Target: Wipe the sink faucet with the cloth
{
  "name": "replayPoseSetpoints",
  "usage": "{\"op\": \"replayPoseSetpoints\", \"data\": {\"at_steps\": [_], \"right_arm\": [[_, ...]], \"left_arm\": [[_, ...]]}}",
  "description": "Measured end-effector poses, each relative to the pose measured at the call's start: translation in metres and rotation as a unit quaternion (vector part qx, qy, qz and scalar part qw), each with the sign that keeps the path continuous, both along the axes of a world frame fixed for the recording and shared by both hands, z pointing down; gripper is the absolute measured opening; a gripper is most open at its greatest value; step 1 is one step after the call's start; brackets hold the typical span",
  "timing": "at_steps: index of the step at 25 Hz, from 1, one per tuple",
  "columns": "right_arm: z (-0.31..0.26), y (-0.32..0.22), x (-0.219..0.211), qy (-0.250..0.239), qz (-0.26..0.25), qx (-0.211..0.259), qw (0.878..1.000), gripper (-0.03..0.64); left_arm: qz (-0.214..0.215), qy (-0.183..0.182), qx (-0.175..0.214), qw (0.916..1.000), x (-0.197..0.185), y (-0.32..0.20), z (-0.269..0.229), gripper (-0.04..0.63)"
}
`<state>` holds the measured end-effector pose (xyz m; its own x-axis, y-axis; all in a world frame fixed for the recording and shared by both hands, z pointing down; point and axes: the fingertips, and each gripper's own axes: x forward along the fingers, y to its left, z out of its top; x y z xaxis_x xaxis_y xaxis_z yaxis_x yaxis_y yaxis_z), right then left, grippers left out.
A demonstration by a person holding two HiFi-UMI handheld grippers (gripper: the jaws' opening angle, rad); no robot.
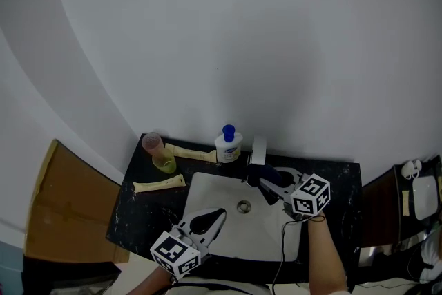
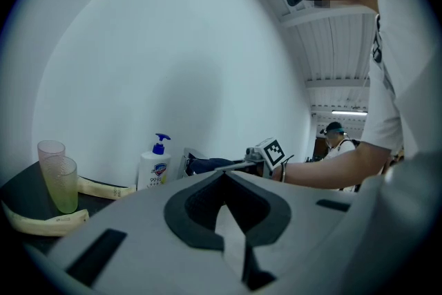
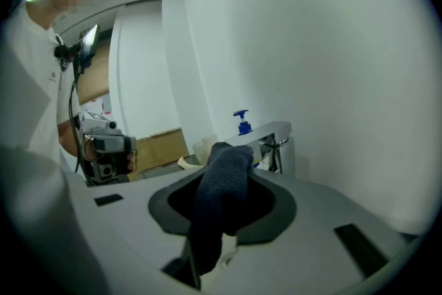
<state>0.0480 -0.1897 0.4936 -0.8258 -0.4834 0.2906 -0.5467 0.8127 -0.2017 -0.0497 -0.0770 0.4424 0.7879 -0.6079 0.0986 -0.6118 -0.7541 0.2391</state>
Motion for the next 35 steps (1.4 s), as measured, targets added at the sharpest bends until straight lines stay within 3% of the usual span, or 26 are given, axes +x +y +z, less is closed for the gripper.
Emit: {"op": "replayPoseSetpoints", "data": {"at_steps": [3,10,14,18,21,23,29,32,35], "right_arm": [[0.008,-0.005,0.01,0.003,0.011,-0.015,1.0,0.114],[0.011,-0.064,0.029,0.037,0.11,0.0,0.993,0.114],[0.004,-0.059,0.018,0.013,0.088,0.001,0.996,0.114],[-0.003,-0.013,-0.003,-0.018,0.001,-0.009,1.0,0.114],[0.001,0.009,-0.003,-0.029,-0.034,-0.027,0.999,0.114],[0.007,0.005,0.005,-0.028,-0.02,-0.033,0.999,0.114],[0.016,-0.057,0.037,-0.007,0.106,-0.031,0.994,0.114],[0.012,-0.068,0.028,-0.003,0.105,-0.029,0.994,0.114],[0.004,-0.05,0.01,-0.021,0.055,-0.026,0.998,0.114]], "left_arm": [[-0.002,-0.002,-0.003,1.0,-0.001,-0.004,-0.002,0.002],[0.002,0.001,0.003,1.0,0.002,-0.001,-0.002,0.002],[-0.003,-0.005,-0.003,1.0,0.001,-0.002,-0.006,0.002],[-0.001,0.0,-0.001,1.0,-0.001,0.0,0.001,0.002],[0.001,0.001,-0.001,1.0,-0.001,0.0,0.001,0.002],[0.002,0.001,-0.001,1.0,0.0,0.001,0.0,0.002],[0.003,0.001,-0.002,1.0,0.001,0.003,0.0,0.002],[0.0,-0.001,-0.004,1.0,-0.001,0.003,0.001,0.002],[-0.003,-0.002,-0.006,1.0,-0.004,0.001,0.001,0.002]]}}
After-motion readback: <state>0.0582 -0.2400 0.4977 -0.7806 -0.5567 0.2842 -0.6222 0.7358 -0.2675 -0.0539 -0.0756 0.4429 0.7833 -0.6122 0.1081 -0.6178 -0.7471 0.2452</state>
